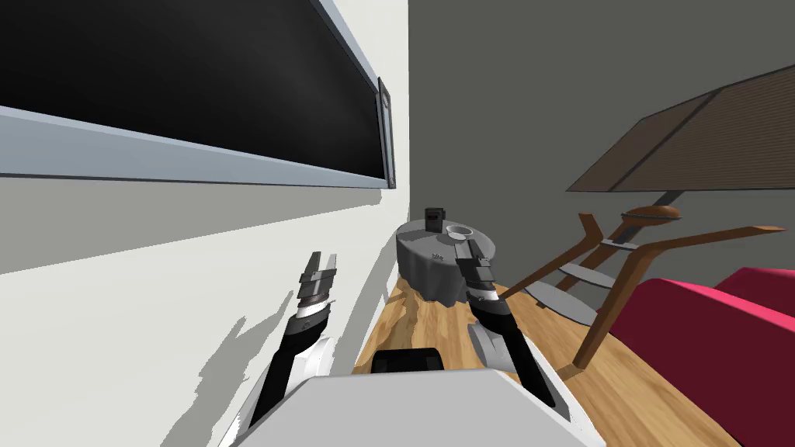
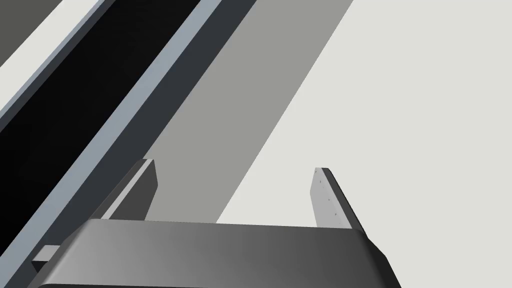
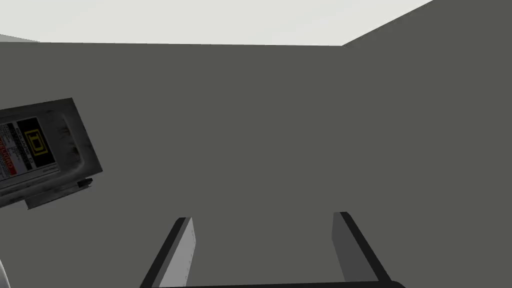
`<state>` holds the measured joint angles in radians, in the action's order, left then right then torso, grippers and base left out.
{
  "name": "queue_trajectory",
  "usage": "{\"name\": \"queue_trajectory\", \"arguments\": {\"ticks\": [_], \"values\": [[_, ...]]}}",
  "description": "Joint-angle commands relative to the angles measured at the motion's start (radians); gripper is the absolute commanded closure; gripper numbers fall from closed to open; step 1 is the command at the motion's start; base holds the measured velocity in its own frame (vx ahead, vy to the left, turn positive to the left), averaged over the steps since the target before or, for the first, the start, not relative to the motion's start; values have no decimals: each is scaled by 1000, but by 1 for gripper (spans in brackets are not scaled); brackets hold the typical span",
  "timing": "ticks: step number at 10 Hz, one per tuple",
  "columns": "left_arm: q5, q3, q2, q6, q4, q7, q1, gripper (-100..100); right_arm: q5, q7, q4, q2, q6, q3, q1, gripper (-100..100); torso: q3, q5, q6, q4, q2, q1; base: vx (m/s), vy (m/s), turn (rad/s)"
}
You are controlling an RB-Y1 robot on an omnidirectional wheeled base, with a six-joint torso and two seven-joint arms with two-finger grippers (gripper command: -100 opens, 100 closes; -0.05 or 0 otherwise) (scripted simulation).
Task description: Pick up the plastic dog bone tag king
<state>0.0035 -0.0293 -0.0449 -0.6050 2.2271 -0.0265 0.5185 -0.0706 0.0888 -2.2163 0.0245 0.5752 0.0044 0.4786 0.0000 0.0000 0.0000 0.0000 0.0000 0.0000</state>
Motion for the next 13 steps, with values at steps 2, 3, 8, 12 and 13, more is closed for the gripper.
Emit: {"name": "queue_trajectory", "arguments": {"ticks": [2, 3, 8, 12, 13], "values": [[0, 0, 0, 0, 0, 0, 0, 0, -8, -6, 11, 74, 0, -5, 2, -100, 0, 0, 0, 0, 0, -1, 6, -14, 110], [0, 0, 0, 0, 0, 0, 0, 0, -12, -9, 17, 104, 1, -8, 3, -100, 0, 0, 0, 0, 0, -2, 14, -30, 113], [0, 0, 0, 0, 0, 0, 0, 0, -32, -25, 41, 242, 2, -26, 8, -100, -1, -1, 0, 0, -1, -2, 16, -38, 116], [0, 0, 0, 0, 0, 0, 0, 0, -45, -34, 57, 339, 2, -37, 11, -100, -1, -1, 0, 0, -1, -2, 13, -33, 99], [0, 0, 0, 0, 0, 0, 0, 0, -53, -38, 66, 369, 2, -43, 13, -100, -1, -1, 0, 0, -1, -2, 19, -56, 165]]}}
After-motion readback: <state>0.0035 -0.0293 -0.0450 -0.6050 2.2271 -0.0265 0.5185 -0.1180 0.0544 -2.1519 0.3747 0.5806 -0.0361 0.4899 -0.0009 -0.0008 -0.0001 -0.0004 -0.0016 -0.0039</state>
